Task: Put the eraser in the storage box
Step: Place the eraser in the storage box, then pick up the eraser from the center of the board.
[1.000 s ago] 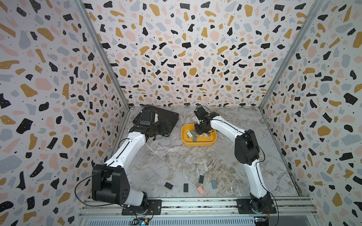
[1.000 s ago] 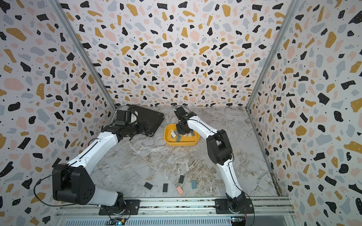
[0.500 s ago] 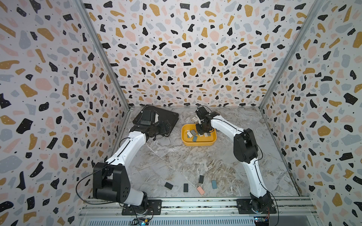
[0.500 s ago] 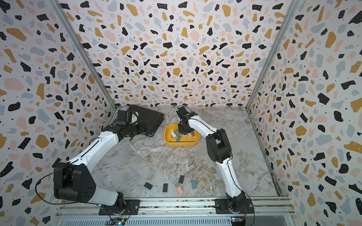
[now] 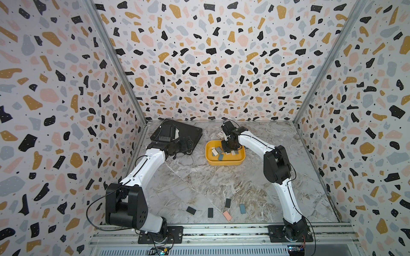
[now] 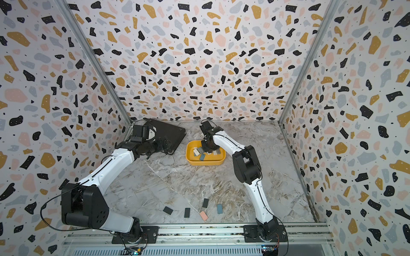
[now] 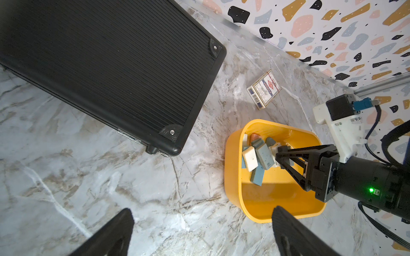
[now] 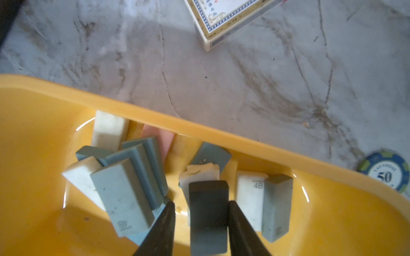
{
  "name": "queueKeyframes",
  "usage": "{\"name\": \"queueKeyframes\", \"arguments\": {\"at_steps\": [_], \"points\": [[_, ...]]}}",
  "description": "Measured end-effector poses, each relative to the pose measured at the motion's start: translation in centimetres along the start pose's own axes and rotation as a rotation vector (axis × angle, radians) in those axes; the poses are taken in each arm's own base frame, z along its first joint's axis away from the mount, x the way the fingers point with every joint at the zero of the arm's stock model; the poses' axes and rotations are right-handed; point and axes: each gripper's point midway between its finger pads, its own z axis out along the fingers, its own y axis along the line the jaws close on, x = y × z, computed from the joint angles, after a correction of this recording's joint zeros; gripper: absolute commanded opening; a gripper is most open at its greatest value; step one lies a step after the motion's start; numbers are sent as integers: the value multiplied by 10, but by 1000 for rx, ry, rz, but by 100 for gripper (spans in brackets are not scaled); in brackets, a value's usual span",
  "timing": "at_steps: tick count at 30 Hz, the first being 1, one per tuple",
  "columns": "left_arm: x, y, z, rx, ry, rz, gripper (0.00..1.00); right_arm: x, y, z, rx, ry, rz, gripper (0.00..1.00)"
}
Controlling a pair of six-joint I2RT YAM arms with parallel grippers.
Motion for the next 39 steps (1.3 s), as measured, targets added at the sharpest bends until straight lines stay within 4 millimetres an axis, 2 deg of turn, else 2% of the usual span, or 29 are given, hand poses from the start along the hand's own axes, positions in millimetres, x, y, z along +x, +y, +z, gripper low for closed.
{"name": "queueKeyframes", "arguments": {"at_steps": [5,8,12,15,18,20,24,27,31,36,39], "points": [[-1,1,0,0,-1,-2,97,3,-2,-3,3,-9,6,48],[-1,1,0,0,-1,-2,97,14,-8,-19,30,-18,3,50],[0,0,0,3,1,-3,97,30,-16,-67,74,-85,-4,52],[0,0,-1,7,1,-3,97,52,-15,-107,91,-140,-16,53],[-1,-1,-2,9,-2,-2,97,87,-9,-130,99,-154,-37,53],[-2,-2,-4,11,-8,-1,97,117,-6,-130,103,-128,-51,53],[-4,-5,-11,20,-27,3,97,194,-3,-124,130,-11,-83,53],[-3,-5,-14,23,-36,3,97,235,-1,-136,142,28,-84,53],[6,0,-12,19,-24,-9,97,266,1,-148,124,24,-48,53],[22,8,-5,11,4,-31,97,313,-3,-140,142,75,-37,53],[28,11,-4,5,14,-36,97,327,-2,-135,146,97,-37,53]]}}
